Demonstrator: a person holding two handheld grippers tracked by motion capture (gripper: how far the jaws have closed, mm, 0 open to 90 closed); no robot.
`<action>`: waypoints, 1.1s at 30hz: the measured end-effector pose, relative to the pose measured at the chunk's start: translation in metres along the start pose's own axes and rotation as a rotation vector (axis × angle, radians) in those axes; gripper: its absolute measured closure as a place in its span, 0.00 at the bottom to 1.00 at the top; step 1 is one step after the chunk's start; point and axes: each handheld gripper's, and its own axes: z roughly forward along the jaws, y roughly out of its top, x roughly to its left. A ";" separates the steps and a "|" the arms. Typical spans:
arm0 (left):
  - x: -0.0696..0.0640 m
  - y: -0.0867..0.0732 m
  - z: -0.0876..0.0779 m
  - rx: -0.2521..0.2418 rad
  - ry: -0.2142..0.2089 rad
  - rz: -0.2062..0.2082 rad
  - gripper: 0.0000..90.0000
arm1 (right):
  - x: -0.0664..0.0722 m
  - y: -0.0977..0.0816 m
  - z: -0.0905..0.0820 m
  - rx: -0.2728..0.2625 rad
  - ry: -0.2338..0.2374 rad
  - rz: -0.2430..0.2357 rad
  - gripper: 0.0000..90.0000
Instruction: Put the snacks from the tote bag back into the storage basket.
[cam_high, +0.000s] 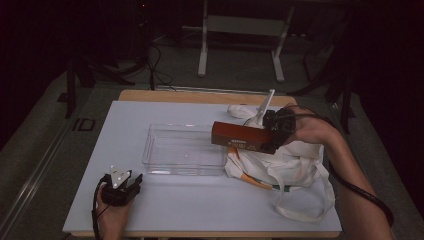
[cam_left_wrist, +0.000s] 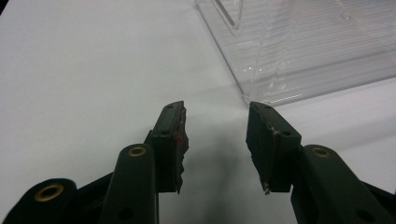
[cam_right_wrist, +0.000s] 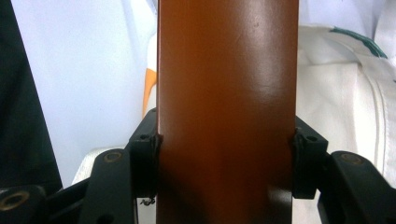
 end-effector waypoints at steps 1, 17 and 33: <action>0.000 0.000 0.000 0.000 0.000 0.000 0.64 | 0.000 0.001 0.001 0.000 0.000 -0.005 0.47; 0.000 0.000 0.000 -0.001 0.000 -0.001 0.64 | 0.004 0.023 0.006 0.023 0.004 -0.044 0.47; 0.001 0.000 0.000 -0.003 -0.003 -0.011 0.64 | 0.010 0.047 0.010 0.040 0.017 -0.090 0.47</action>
